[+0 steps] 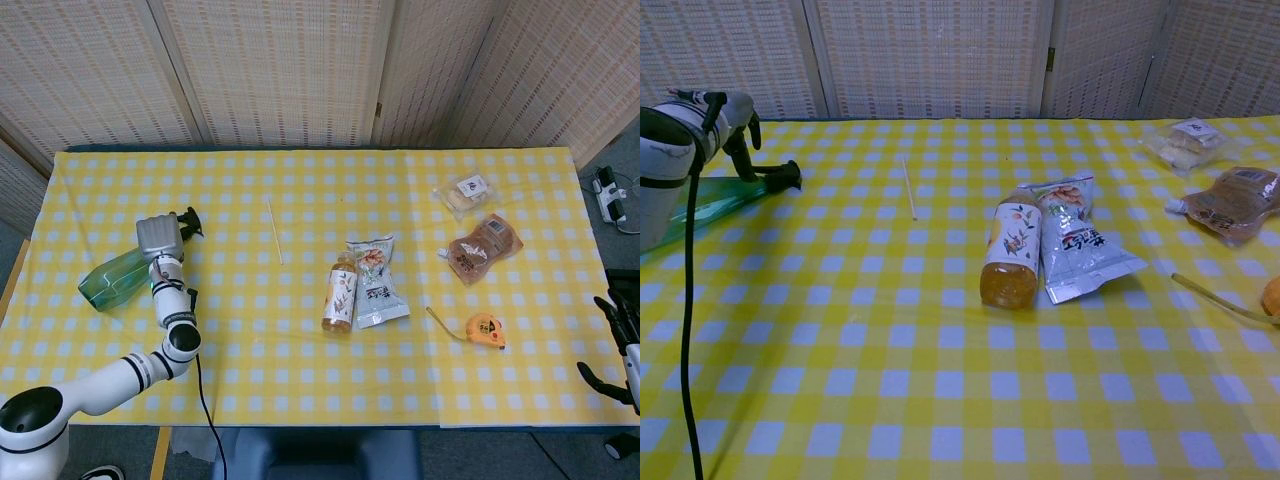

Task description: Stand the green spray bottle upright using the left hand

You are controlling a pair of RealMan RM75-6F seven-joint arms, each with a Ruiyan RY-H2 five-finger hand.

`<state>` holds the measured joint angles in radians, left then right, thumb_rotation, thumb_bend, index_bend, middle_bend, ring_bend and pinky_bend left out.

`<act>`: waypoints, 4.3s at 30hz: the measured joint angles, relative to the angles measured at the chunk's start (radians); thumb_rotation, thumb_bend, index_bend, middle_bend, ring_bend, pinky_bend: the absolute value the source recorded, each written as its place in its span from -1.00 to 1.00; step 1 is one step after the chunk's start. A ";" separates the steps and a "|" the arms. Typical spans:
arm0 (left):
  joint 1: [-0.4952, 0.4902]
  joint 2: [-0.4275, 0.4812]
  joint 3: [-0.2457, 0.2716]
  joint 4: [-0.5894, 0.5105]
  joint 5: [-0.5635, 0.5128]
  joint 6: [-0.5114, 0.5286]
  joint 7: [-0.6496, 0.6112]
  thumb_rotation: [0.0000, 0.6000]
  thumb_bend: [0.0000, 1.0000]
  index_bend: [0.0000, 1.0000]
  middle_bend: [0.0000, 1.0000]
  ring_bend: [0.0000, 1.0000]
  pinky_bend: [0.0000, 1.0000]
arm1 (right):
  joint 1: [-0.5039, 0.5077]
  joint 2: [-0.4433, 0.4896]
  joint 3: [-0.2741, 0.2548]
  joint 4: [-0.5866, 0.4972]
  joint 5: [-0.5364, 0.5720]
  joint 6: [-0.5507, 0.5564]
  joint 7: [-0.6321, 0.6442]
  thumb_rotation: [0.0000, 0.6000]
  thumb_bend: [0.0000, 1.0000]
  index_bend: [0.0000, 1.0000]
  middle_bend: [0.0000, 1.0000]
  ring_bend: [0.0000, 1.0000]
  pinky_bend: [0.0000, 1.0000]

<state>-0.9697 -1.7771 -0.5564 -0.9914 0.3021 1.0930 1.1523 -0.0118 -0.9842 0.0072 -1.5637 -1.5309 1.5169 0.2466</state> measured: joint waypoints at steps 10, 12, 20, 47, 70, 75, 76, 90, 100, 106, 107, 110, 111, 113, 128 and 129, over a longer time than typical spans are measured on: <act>-0.059 -0.057 -0.010 0.204 -0.096 -0.129 0.006 1.00 -0.36 -0.27 1.00 1.00 1.00 | 0.005 0.001 0.003 -0.001 0.008 -0.018 0.001 1.00 -0.39 -1.00 -1.00 -1.00 -1.00; -0.074 -0.072 -0.013 0.255 -0.107 -0.151 0.008 1.00 -0.36 -0.27 1.00 1.00 1.00 | 0.003 0.003 0.006 -0.001 0.013 -0.015 0.004 1.00 -0.39 -1.00 -1.00 -1.00 -1.00; -0.122 -0.137 -0.022 0.468 -0.124 -0.241 0.024 0.99 -0.36 -0.26 1.00 1.00 1.00 | -0.001 0.007 0.013 0.004 0.025 -0.011 0.016 1.00 -0.39 -1.00 -1.00 -1.00 -1.00; -0.146 -0.274 -0.018 0.777 0.096 -0.342 -0.021 1.00 0.21 0.76 1.00 1.00 1.00 | -0.013 0.011 0.022 0.004 0.019 0.007 0.023 1.00 -0.39 -1.00 -1.00 -1.00 -1.00; 0.260 0.351 -0.024 -0.581 0.375 0.139 -0.539 1.00 0.24 0.79 1.00 1.00 1.00 | -0.038 0.011 -0.004 -0.014 -0.086 0.092 0.031 1.00 -0.39 -1.00 -1.00 -1.00 -1.00; 0.376 0.504 -0.073 -0.794 0.374 0.170 -0.769 1.00 0.25 0.79 1.00 1.00 1.00 | -0.029 0.003 -0.008 -0.012 -0.094 0.081 0.013 1.00 -0.39 -1.00 -1.00 -1.00 -1.00; 0.391 0.525 -0.082 -0.813 0.370 0.172 -0.802 1.00 0.25 0.79 1.00 1.00 1.00 | -0.029 0.002 -0.008 -0.012 -0.094 0.080 0.012 1.00 -0.39 -1.00 -1.00 -1.00 -1.00; 0.436 0.598 -0.059 -0.880 0.254 0.098 -0.967 1.00 0.25 0.79 1.00 1.00 1.00 | -0.034 0.003 -0.013 -0.011 -0.099 0.093 0.013 1.00 -0.39 -1.00 -1.00 -1.00 -1.00; 0.420 0.518 0.044 -0.799 0.385 0.131 -0.995 1.00 0.27 0.79 1.00 1.00 1.00 | -0.044 0.003 -0.017 -0.007 -0.100 0.110 0.015 1.00 -0.39 -1.00 -1.00 -1.00 -1.00; 0.412 0.465 0.087 -0.729 0.426 0.128 -1.028 1.00 0.28 0.79 1.00 1.00 1.00 | -0.049 0.001 -0.019 -0.007 -0.097 0.112 0.008 1.00 -0.39 -1.00 -1.00 -1.00 -1.00; 0.409 0.457 0.090 -0.716 0.429 0.125 -1.032 1.00 0.28 0.79 1.00 1.00 1.00 | -0.050 0.001 -0.018 -0.008 -0.096 0.113 0.009 1.00 -0.39 -1.00 -1.00 -1.00 -1.00; 0.403 0.442 0.098 -0.690 0.434 0.122 -1.038 1.00 0.28 0.79 1.00 1.00 1.00 | -0.051 0.003 -0.017 -0.008 -0.092 0.113 0.012 1.00 -0.39 -1.00 -1.00 -1.00 -1.00; 0.401 0.438 0.100 -0.684 0.435 0.121 -1.039 1.00 0.28 0.79 1.00 1.00 1.00 | -0.051 0.004 -0.017 -0.008 -0.091 0.112 0.012 1.00 -0.39 -1.00 -1.00 -1.00 -1.00; 0.400 0.432 0.104 -0.672 0.437 0.119 -1.043 1.00 0.28 0.75 1.00 1.00 1.00 | -0.051 0.005 -0.017 -0.008 -0.091 0.111 0.013 1.00 -0.39 -1.00 -1.00 -1.00 -1.00; 0.399 0.447 0.114 -0.661 0.447 0.076 -1.071 1.00 -0.56 -0.08 1.00 1.00 1.00 | -0.050 0.006 -0.021 -0.022 -0.082 0.093 -0.011 1.00 -0.39 -1.00 -1.00 -1.00 -1.00; 0.399 0.448 0.115 -0.661 0.449 0.075 -1.072 1.00 -0.59 -0.15 1.00 1.00 1.00 | -0.050 0.006 -0.021 -0.022 -0.080 0.094 -0.011 1.00 -0.39 -1.00 -1.00 -1.00 -1.00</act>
<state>-0.5710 -1.3289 -0.4413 -1.6524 0.7511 1.1683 0.0799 -0.0622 -0.9778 -0.0134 -1.5860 -1.6113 1.6106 0.2355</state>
